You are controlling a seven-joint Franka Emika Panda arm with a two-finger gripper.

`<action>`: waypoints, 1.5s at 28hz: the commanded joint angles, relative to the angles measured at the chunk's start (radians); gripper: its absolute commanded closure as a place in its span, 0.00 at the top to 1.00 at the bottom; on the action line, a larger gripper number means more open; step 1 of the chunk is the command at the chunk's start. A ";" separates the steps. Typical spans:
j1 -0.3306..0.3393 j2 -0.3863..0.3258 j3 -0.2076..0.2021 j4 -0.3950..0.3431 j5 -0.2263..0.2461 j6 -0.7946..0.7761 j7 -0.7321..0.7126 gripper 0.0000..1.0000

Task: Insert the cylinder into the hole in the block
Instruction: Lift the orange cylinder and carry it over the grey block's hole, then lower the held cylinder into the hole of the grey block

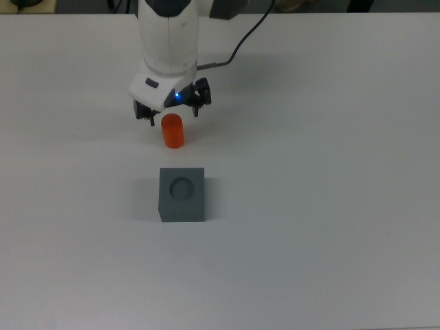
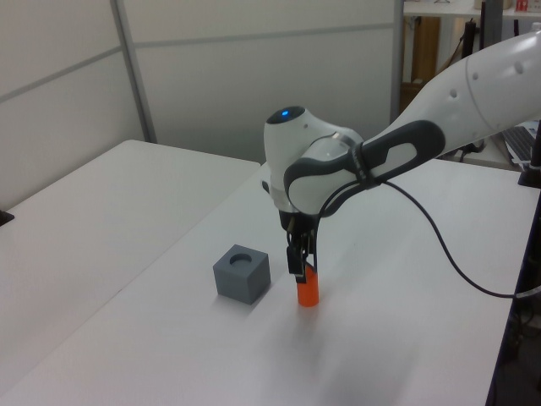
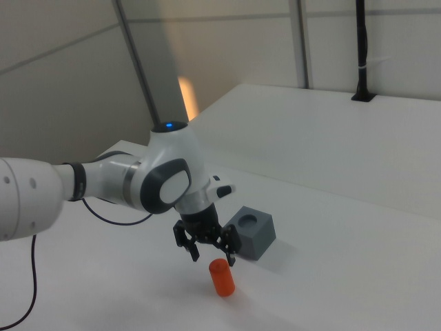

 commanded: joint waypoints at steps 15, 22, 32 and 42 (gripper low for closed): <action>0.004 0.028 0.003 0.028 -0.013 0.032 0.000 0.01; -0.010 0.010 -0.001 0.190 0.081 -0.073 0.005 0.00; -0.026 0.071 -0.006 0.366 0.190 -0.063 0.014 0.04; -0.025 0.151 -0.004 0.391 0.188 0.092 0.014 0.04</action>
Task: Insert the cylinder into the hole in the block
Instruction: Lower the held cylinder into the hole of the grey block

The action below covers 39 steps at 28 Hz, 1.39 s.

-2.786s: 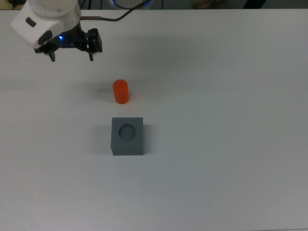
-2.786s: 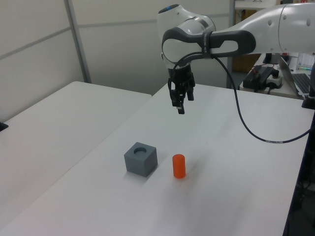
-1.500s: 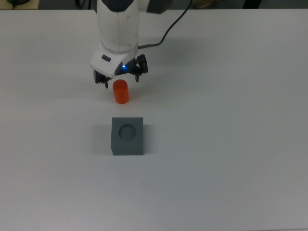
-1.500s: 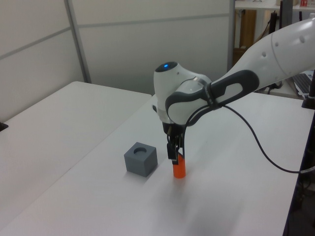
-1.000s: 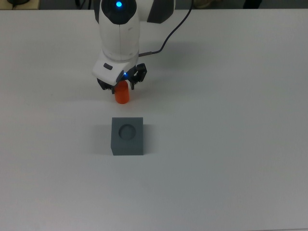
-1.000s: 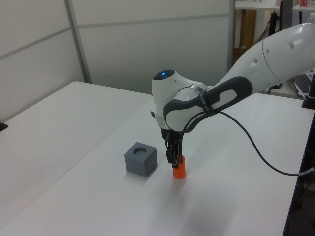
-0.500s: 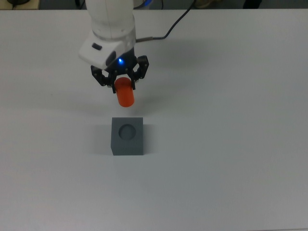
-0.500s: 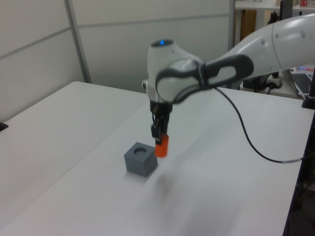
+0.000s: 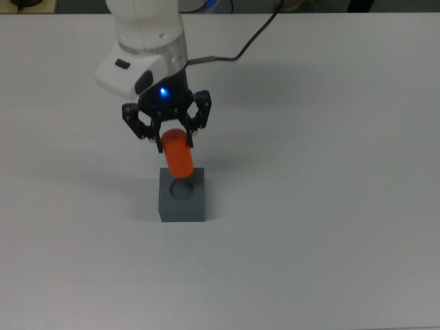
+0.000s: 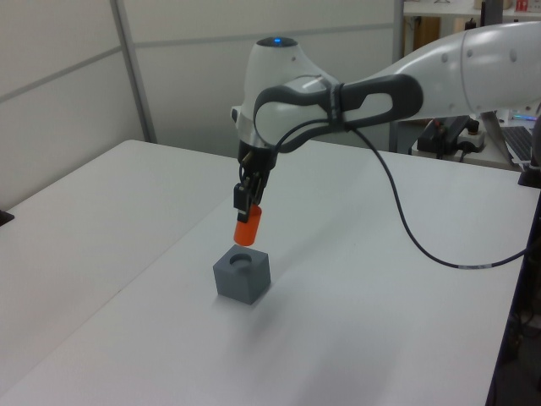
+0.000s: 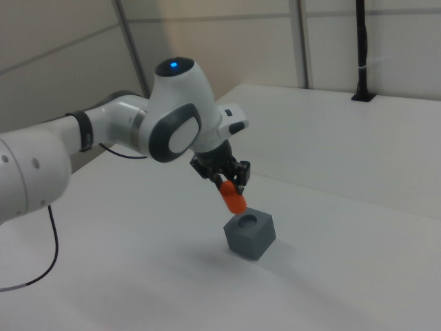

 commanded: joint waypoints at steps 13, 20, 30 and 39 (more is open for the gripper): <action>0.002 0.088 0.006 0.018 0.005 0.081 0.007 0.04; 0.001 0.112 0.005 0.018 0.002 0.081 0.002 0.04; 0.004 0.112 0.005 0.006 -0.002 0.078 0.008 1.00; 0.002 0.063 -0.009 0.038 0.001 -0.022 0.010 1.00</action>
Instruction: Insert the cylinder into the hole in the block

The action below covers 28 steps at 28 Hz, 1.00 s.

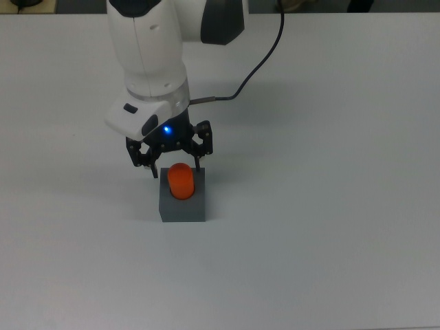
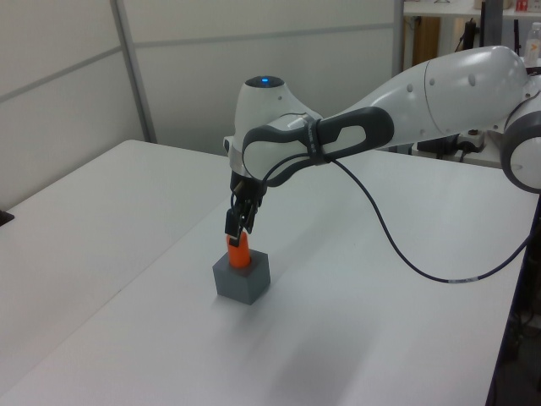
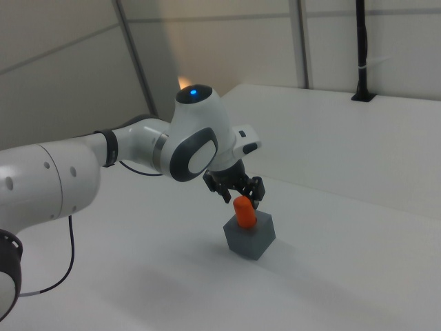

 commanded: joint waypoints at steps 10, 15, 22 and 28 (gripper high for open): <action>0.002 -0.143 -0.053 0.058 -0.045 -0.367 0.005 1.00; 0.004 -0.153 -0.052 0.058 -0.074 -0.419 0.010 1.00; -0.003 -0.153 -0.061 0.057 -0.112 -0.431 0.010 1.00; -0.003 -0.149 -0.062 0.057 -0.137 -0.434 0.010 1.00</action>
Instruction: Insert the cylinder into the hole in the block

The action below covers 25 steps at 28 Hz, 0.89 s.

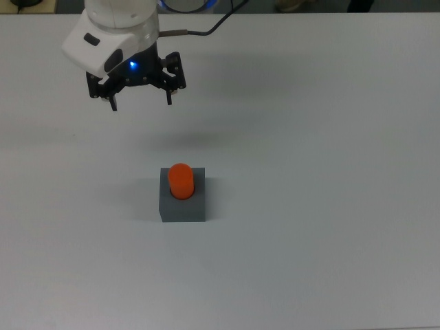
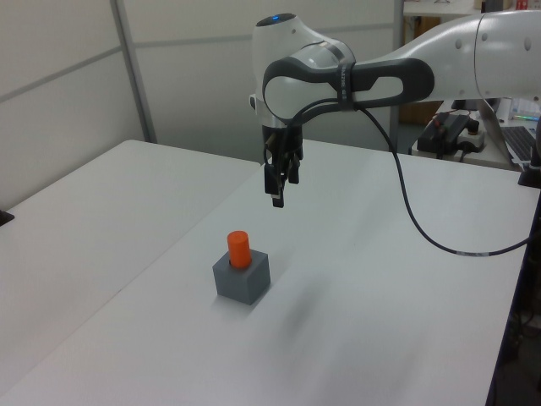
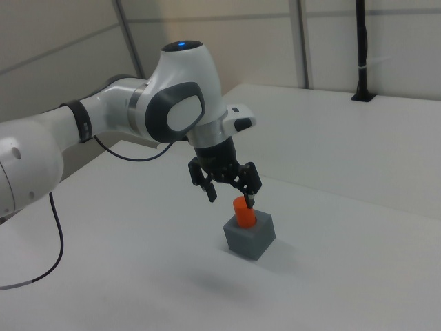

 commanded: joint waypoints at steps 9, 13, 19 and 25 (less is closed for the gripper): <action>0.006 -0.004 0.002 -0.006 -0.006 -0.046 0.013 1.00; -0.001 -0.001 -0.006 -0.004 0.011 -0.060 0.002 1.00; 0.005 -0.014 0.004 -0.001 0.018 -0.097 0.004 1.00; 0.008 -0.015 0.005 0.046 0.027 -0.172 0.005 1.00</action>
